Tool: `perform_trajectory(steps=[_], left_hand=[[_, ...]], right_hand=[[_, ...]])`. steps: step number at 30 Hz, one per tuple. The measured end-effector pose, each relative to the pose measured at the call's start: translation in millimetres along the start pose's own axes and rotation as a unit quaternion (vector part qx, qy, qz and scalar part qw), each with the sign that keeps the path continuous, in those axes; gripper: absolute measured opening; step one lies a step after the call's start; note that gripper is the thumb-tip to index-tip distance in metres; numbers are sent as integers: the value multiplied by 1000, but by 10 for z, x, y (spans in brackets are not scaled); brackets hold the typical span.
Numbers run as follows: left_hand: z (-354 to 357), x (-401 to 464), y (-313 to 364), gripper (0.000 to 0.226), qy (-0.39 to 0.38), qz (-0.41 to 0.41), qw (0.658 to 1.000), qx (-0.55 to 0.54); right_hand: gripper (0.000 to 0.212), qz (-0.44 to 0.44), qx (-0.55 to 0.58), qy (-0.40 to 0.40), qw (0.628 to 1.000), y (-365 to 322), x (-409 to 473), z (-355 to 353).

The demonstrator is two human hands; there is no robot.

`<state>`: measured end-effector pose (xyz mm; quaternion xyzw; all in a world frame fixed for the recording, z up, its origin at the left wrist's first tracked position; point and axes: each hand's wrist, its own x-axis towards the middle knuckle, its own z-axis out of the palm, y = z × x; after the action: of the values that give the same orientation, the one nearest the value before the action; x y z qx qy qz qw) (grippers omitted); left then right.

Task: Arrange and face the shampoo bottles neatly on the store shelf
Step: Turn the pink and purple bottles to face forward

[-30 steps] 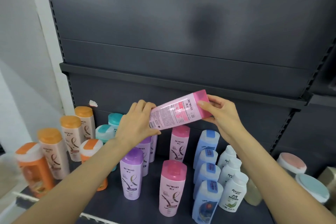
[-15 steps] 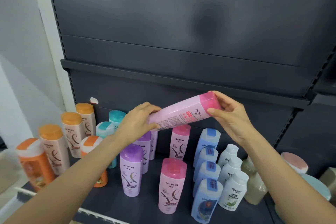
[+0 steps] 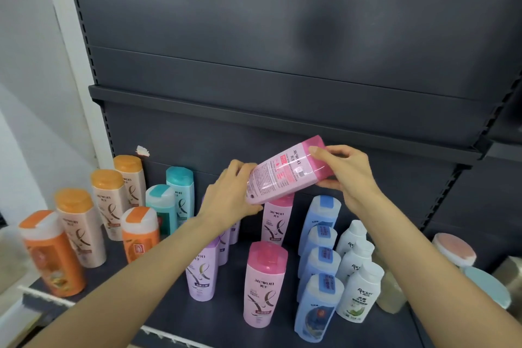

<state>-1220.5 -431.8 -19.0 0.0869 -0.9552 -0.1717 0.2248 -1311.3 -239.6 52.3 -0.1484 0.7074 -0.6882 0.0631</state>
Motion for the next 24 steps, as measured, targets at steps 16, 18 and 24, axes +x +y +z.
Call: perform_trajectory(steps=[16, 18, 24], left_hand=[[-24, 29, -239, 66, 74, 24, 990, -116], [-50, 33, -312, 62, 47, 26, 987, -150], [-67, -24, -384, 64, -61, 25, 970, -234]], right_hand=[[48, -51, 13, -164, 985, 19, 5, -36], [62, -83, -56, -204, 974, 53, -5, -95], [56, -163, -82, -206, 961, 58, -22, -26]])
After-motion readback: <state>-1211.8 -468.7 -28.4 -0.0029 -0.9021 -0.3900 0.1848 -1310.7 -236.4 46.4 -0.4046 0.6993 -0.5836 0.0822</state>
